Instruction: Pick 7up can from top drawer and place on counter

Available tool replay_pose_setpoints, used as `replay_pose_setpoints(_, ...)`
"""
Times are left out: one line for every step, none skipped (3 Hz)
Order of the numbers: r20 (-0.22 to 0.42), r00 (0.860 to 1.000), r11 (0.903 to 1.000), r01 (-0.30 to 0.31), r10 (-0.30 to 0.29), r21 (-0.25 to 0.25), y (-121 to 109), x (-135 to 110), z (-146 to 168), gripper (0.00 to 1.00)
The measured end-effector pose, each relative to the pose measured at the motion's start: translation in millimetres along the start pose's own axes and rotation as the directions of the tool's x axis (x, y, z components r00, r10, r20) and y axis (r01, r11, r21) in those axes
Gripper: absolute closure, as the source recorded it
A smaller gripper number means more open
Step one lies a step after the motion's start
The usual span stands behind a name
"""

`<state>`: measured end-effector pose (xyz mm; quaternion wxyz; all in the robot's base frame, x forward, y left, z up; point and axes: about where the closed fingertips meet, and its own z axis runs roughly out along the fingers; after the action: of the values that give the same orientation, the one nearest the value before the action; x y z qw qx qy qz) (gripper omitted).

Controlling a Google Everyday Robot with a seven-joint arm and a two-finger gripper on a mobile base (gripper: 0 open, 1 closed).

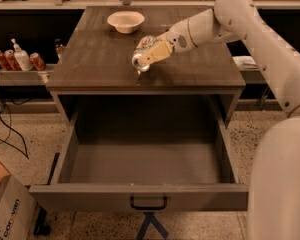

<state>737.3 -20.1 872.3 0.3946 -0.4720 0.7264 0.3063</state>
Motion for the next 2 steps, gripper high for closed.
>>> replay_pose_setpoints(-0.030,0.999,0.9990,-0.018,0.020,0.040,-17.9,0.2,13.4,0.59)
replay_pose_setpoints(-0.031,0.999,0.9993,-0.019,0.020,0.033,-16.4,0.7,16.7,0.34)
